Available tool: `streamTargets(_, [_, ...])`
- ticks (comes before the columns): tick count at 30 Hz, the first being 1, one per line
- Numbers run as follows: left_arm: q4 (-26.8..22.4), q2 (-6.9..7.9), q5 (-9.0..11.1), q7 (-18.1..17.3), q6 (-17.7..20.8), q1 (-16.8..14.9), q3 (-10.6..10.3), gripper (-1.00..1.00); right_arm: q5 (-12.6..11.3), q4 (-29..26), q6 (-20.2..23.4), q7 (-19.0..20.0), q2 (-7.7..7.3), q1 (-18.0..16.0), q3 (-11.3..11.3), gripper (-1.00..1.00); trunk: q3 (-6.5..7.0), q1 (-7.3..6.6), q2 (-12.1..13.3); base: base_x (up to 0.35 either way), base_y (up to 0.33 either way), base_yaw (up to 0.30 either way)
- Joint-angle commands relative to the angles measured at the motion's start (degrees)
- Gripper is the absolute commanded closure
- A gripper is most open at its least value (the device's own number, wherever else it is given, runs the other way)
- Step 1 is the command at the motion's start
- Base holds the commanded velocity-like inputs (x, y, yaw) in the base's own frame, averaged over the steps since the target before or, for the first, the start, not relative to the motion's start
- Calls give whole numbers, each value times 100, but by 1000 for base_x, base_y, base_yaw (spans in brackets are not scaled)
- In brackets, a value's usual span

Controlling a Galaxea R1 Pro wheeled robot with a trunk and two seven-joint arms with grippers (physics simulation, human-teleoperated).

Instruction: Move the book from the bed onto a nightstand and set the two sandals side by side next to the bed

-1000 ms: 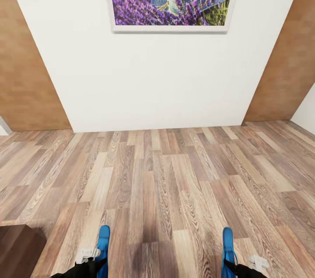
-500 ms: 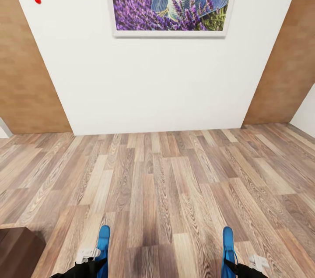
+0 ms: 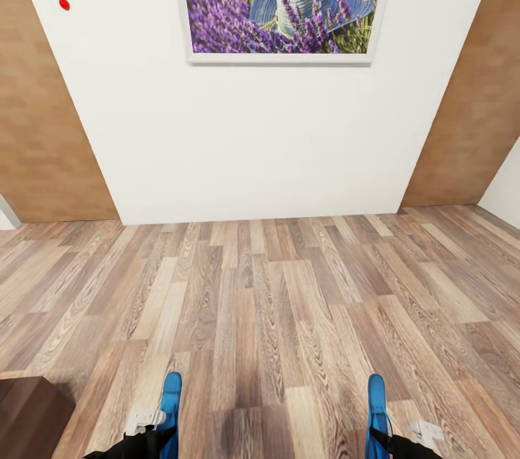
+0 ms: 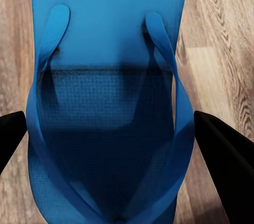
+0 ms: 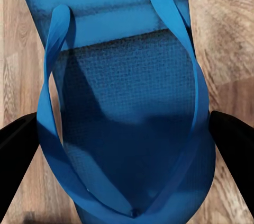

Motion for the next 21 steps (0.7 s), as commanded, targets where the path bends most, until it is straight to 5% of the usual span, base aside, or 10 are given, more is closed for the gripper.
streamTargets(1, [2,-3,-60,-26,-32,-5,43,100,-18,-3,61,39,5,-4,-31,100,-5,-1,-2,0,0,0])
streamTargets(21, [2,-3,-35,-26,-24,-5,59,100,-18,4,61,31,8,-4,-26,100,-5,-1,-2,300,0,33])
